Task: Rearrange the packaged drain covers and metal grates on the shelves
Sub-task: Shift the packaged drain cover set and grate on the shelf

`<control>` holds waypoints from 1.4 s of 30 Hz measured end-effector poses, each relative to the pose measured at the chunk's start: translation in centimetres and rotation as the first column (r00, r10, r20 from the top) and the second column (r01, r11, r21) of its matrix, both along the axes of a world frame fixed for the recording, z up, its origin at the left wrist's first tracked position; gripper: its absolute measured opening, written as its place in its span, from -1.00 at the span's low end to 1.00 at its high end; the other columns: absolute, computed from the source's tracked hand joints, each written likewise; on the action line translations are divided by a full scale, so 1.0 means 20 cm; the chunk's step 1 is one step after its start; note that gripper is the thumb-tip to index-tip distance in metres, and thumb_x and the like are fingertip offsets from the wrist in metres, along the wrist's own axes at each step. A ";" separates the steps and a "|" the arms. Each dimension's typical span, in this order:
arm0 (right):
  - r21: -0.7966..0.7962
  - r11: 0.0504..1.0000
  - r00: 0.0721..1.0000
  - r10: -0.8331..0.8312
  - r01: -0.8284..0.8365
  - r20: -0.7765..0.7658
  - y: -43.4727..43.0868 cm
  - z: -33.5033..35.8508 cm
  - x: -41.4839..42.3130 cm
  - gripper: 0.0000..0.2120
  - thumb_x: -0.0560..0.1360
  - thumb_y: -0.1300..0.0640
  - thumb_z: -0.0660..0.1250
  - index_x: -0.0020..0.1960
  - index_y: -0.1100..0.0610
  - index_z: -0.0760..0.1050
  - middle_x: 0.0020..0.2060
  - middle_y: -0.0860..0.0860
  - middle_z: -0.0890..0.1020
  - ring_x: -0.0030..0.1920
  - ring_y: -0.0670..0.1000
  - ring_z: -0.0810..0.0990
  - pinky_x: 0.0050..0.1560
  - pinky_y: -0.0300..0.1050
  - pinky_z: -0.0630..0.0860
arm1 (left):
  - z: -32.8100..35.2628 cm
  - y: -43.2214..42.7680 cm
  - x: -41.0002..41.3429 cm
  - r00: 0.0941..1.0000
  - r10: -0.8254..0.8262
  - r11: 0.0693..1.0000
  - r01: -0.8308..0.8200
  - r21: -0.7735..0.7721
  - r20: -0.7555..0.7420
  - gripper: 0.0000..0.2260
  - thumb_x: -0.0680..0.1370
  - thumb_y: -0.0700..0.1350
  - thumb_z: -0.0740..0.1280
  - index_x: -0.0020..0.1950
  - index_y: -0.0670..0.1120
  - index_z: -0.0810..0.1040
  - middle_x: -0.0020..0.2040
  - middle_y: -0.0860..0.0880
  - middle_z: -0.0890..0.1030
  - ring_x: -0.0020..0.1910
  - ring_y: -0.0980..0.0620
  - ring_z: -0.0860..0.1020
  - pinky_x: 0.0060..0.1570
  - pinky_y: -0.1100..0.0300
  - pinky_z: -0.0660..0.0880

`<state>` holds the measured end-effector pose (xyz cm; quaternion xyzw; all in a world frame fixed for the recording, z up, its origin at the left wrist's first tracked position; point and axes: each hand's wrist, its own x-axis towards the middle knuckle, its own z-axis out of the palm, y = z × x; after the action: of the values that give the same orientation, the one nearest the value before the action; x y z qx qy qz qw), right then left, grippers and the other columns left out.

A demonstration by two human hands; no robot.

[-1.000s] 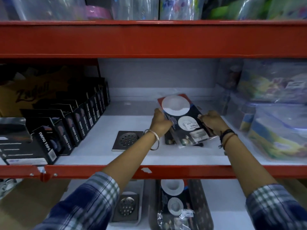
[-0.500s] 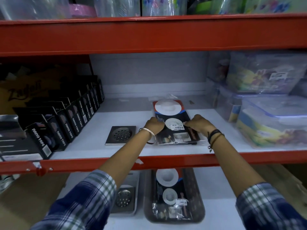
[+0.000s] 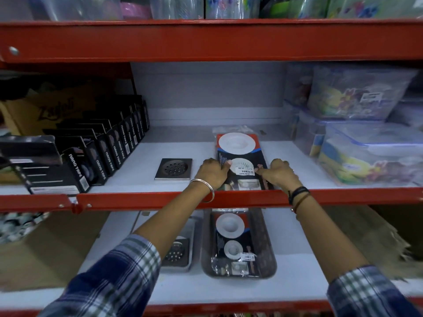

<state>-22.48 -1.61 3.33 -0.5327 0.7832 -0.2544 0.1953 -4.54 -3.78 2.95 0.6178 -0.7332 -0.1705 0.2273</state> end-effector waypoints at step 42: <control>-0.071 0.618 0.620 0.763 -0.783 -0.184 0.13 0.28 0.81 -0.19 0.20 -0.22 0.53 0.36 -0.09 0.31 0.27 -0.14 0.44 0.24 -0.09 0.44 0.19 -0.26 0.33 | -0.19 0.10 1.02 0.958 0.193 0.799 -0.028 -0.601 0.212 -0.46 0.56 0.06 -0.03 0.51 -0.12 0.15 0.53 -0.08 0.22 0.52 -0.05 0.16 0.46 -0.15 0.10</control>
<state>-6.38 0.93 8.93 -0.8466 0.4678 -0.1646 0.1933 15.96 -1.75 -0.84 0.5750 -0.7353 0.1636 0.3192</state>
